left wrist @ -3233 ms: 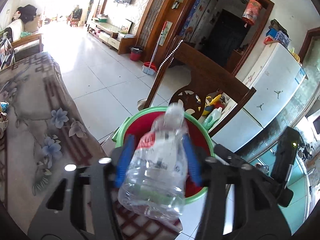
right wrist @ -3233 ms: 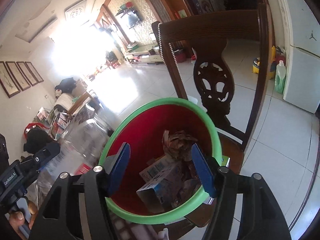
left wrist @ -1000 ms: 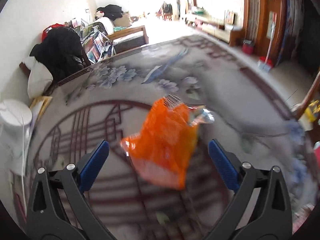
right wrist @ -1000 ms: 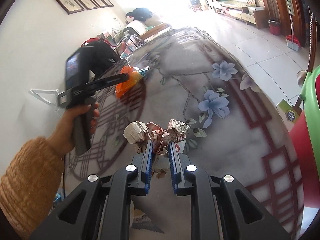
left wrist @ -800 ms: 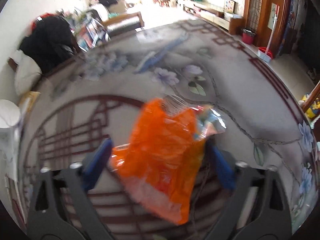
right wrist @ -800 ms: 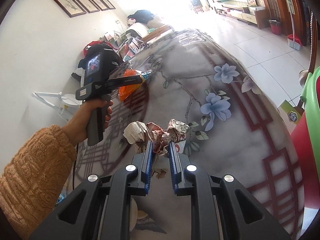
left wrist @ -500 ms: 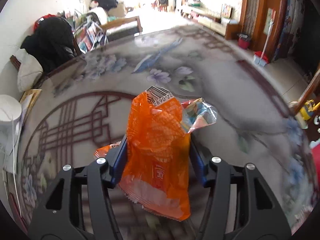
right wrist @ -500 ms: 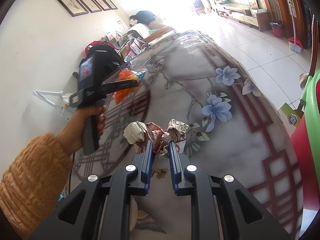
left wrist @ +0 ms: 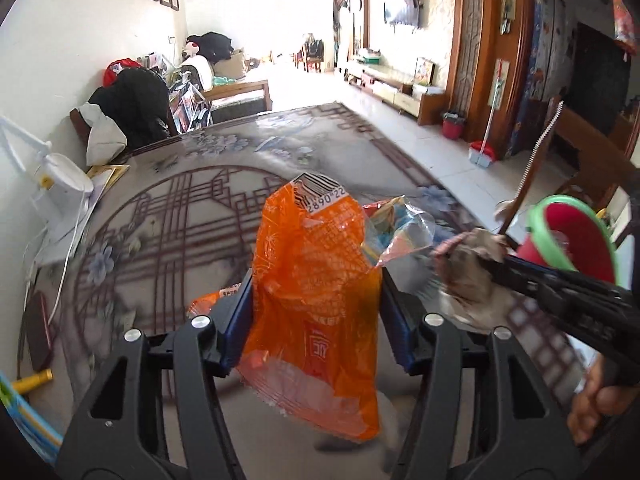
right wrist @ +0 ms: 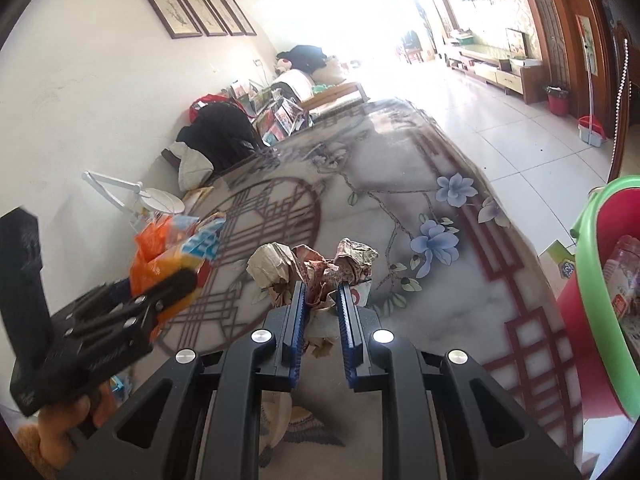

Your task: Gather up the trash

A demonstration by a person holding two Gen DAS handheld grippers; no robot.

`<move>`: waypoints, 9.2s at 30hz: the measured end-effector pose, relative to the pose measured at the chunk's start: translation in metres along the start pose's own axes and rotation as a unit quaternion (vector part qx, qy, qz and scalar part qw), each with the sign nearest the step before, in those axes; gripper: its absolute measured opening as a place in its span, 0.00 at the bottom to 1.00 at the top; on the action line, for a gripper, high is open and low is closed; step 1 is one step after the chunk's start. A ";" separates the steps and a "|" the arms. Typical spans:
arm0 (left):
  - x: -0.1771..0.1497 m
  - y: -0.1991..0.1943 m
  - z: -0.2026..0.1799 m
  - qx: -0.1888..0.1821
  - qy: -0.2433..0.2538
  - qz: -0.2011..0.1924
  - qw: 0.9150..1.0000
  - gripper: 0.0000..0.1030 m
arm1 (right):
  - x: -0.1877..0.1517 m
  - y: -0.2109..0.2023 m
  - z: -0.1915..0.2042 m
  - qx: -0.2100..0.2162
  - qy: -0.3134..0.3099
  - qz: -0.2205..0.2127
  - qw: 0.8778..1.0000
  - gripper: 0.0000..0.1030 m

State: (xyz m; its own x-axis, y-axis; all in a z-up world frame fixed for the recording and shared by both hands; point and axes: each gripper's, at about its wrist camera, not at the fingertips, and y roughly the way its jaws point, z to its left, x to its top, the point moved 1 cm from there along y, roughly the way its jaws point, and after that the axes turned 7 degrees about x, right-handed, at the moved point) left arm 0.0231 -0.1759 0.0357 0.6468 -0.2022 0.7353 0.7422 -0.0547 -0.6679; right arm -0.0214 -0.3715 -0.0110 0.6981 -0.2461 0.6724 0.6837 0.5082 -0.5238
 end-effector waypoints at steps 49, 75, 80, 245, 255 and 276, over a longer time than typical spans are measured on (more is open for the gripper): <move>-0.018 -0.032 -0.082 -0.073 0.017 0.020 0.997 0.57 | -0.029 -0.116 -0.043 -0.024 0.077 -0.068 0.994 0.16; -0.018 -0.020 -0.108 -0.087 0.039 0.034 0.995 0.57 | -0.027 -0.128 -0.062 -0.031 0.099 -0.080 0.991 0.17; -0.018 -0.020 -0.107 -0.087 0.039 0.034 0.995 0.57 | -0.028 -0.129 -0.064 -0.033 0.099 -0.082 0.991 0.17; -0.057 -0.054 0.094 0.013 -0.175 -0.058 0.983 0.95 | -0.041 -0.090 0.106 -0.213 -0.080 -0.186 0.956 0.93; -0.056 -0.053 0.094 0.005 -0.169 -0.055 0.984 0.95 | -0.041 -0.089 0.105 -0.214 -0.080 -0.181 0.957 0.93; -0.056 -0.051 0.092 -0.001 -0.166 -0.050 0.985 0.95 | -0.041 -0.086 0.098 -0.215 -0.079 -0.171 0.958 0.93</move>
State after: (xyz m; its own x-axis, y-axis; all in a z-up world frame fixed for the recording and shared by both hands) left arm -0.0352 -0.0721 0.0389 0.5926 0.1348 0.7941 0.8049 -0.0604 -0.5904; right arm -0.1299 -0.3243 0.0581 0.4001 -0.1923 0.8961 0.9148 0.0253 -0.4030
